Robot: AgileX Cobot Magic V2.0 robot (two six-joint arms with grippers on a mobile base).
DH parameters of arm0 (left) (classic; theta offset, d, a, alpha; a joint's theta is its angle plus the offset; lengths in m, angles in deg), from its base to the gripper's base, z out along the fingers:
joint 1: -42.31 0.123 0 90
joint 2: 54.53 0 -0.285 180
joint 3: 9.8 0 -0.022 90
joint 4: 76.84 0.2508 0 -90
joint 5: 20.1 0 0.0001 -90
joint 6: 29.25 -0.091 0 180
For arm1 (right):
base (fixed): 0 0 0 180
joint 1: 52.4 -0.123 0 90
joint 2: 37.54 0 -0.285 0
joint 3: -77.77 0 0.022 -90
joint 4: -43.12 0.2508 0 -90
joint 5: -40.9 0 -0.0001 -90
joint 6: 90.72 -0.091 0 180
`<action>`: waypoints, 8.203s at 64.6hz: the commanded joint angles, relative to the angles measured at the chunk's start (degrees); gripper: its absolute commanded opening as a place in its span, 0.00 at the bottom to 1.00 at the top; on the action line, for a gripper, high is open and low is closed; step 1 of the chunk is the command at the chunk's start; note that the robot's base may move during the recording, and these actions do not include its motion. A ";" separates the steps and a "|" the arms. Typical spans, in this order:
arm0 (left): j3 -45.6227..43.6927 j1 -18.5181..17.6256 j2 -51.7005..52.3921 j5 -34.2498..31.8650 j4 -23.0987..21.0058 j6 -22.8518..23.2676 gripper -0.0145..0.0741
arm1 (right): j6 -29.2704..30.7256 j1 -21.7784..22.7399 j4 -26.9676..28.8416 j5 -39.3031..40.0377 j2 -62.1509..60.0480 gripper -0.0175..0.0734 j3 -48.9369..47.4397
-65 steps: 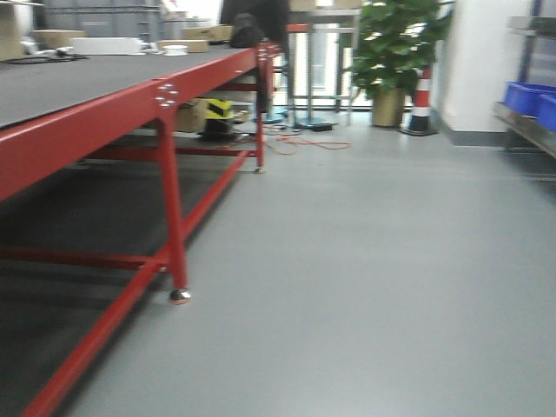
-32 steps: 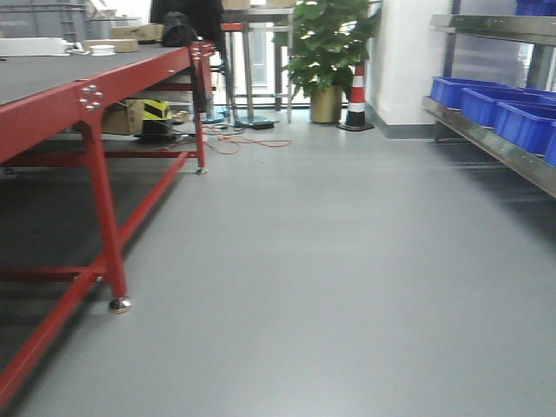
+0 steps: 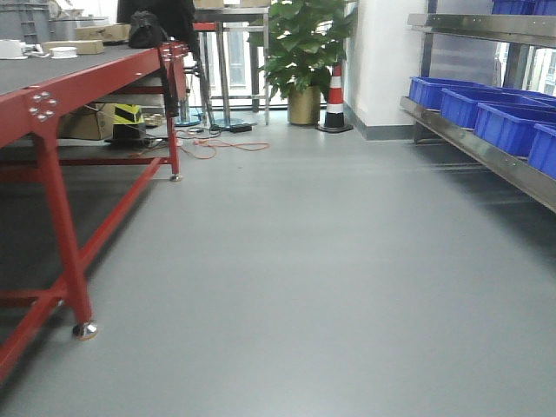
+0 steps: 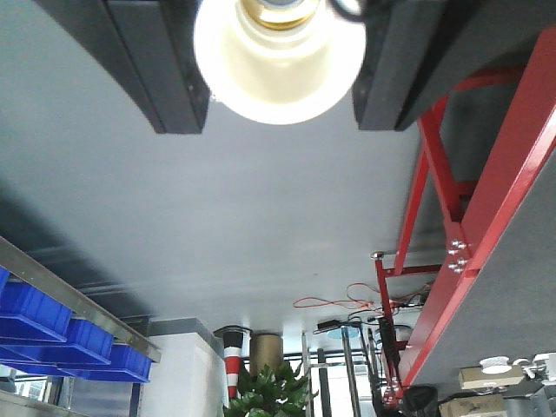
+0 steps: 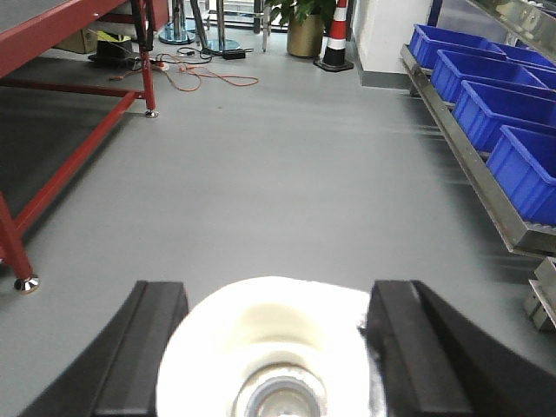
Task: Place valve from conveyor to right shelf box
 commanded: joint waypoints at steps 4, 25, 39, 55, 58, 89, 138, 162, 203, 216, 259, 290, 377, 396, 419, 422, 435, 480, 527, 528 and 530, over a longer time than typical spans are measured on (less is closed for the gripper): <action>-0.23 -0.41 0.33 -3.27 -0.35 0.16 0.04 | 0.55 0.14 0.02 4.27 -0.37 0.03 -0.94; -0.23 -0.41 0.33 -3.27 -0.35 0.16 0.04 | 0.55 0.14 0.02 4.27 -0.37 0.03 -0.94; -0.23 -0.41 0.33 -3.27 -0.35 0.16 0.04 | 0.55 0.14 0.02 4.27 -0.37 0.03 -0.94; -0.23 -0.41 0.33 -3.27 -0.35 0.16 0.04 | 0.55 0.14 0.02 4.27 -0.37 0.03 -0.94; -0.23 -0.41 0.33 -3.27 -0.35 0.16 0.04 | 0.55 0.14 0.02 4.27 -0.37 0.03 -0.94; -0.23 -0.41 0.33 -3.27 -0.35 0.16 0.04 | 0.55 0.14 0.02 4.27 -0.37 0.03 -0.94; -0.23 -0.41 0.33 -3.27 -0.35 0.16 0.04 | 0.55 0.14 0.02 4.27 -0.37 0.03 -0.94; -0.23 -0.41 0.33 -3.27 -0.35 0.16 0.04 | 0.55 0.14 0.02 4.27 -0.37 0.03 -0.94; -0.23 -0.41 0.33 -3.27 -0.35 0.16 0.04 | 0.55 0.14 0.02 4.27 -0.37 0.03 -0.94; -0.23 -0.41 0.33 -3.27 -0.35 0.16 0.04 | 0.55 0.14 0.02 4.27 -0.37 0.03 -0.94; -0.23 -0.41 0.33 -3.27 -0.35 0.16 0.04 | 0.55 0.14 0.02 4.27 -0.37 0.03 -0.94; -0.23 -0.41 0.33 -3.27 -0.35 0.16 0.04 | 0.55 0.14 0.02 4.27 -0.37 0.03 -0.94; -0.23 -0.41 0.21 -3.27 -0.35 0.16 0.04 | 0.55 0.14 0.02 4.27 -0.37 0.03 -0.94; -0.23 -0.41 0.21 -3.27 -0.35 0.16 0.04 | 0.55 0.14 0.02 4.95 -0.37 0.03 -0.94; -0.23 -0.41 0.21 -4.60 -0.35 0.16 0.04 | 0.55 0.14 0.72 7.43 -0.37 0.03 -0.98; -0.47 -0.73 0.21 -5.30 -0.35 0.16 0.04 | 0.55 0.14 1.19 7.90 -0.26 0.03 -1.12; -7.91 -7.85 -5.45 -6.03 2.13 0.16 0.04 | 0.55 -0.36 1.79 7.85 4.32 0.03 -7.56; -47.98 -23.81 -51.29 -1.76 1.40 0.16 0.04 | 0.55 -23.17 1.88 6.73 44.96 0.03 -45.03; -48.51 -23.81 -67.52 2.30 1.05 0.16 0.19 | 0.55 -23.17 1.88 1.17 63.49 0.29 -45.07; -48.51 -23.81 -67.52 2.30 1.05 0.16 0.22 | 0.55 -23.17 1.88 1.04 63.49 0.32 -45.07; -48.51 -23.81 -67.52 2.30 1.05 0.16 0.29 | 0.55 -23.17 1.88 1.04 63.49 0.39 -45.07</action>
